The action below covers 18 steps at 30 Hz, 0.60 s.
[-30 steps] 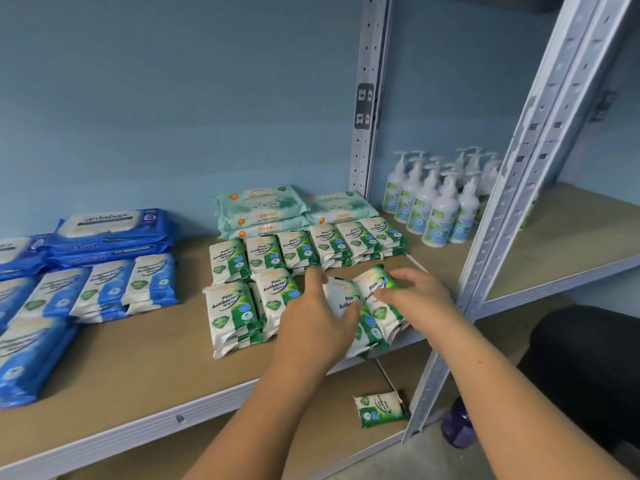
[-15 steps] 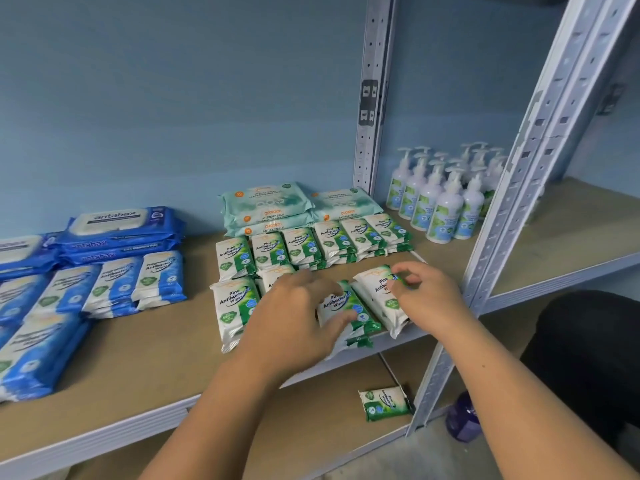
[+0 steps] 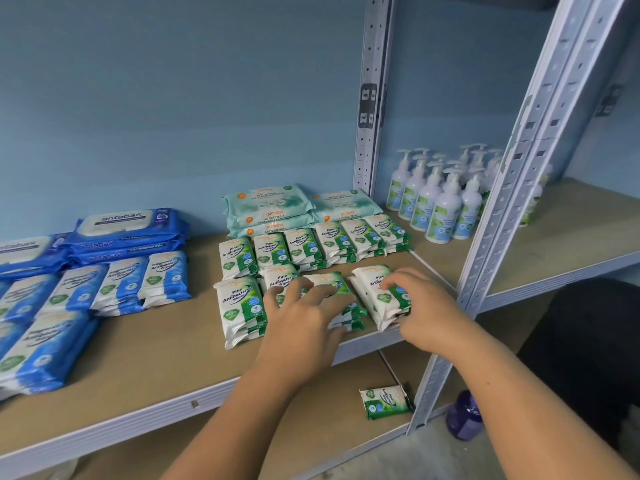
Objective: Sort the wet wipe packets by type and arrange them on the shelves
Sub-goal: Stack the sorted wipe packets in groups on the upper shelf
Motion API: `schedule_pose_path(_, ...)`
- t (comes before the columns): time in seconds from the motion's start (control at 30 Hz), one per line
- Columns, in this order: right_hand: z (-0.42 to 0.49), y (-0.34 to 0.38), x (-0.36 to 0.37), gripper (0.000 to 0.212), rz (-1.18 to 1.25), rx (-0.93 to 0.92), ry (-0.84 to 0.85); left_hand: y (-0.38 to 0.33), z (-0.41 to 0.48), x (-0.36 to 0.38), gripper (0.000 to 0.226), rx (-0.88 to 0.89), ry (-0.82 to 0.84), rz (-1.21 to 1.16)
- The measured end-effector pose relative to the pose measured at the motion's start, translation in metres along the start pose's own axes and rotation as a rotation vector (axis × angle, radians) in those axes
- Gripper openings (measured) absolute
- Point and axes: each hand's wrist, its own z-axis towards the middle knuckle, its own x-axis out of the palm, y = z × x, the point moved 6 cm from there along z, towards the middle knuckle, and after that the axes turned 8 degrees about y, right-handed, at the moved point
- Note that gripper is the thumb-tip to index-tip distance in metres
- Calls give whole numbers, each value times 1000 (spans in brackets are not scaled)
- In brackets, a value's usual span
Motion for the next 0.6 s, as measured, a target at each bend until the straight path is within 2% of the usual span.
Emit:
schedule_pose_path(0.23,8,2,4,62,104,-77,-103,9,13,7,46,-163,-2,95)
schedule_pose_path(0.37,10,-1,6,57,115,-75,-156,9,19,14,51,-173,30,102)
schedule_pose_path(0.5,12,-5,8,48,112,-81,-192,13,19,9,67,-160,58,16)
schedule_pose_path(0.6,18,-10,11,47,97,-89,-235,22,18,4,63,-171,29,-6)
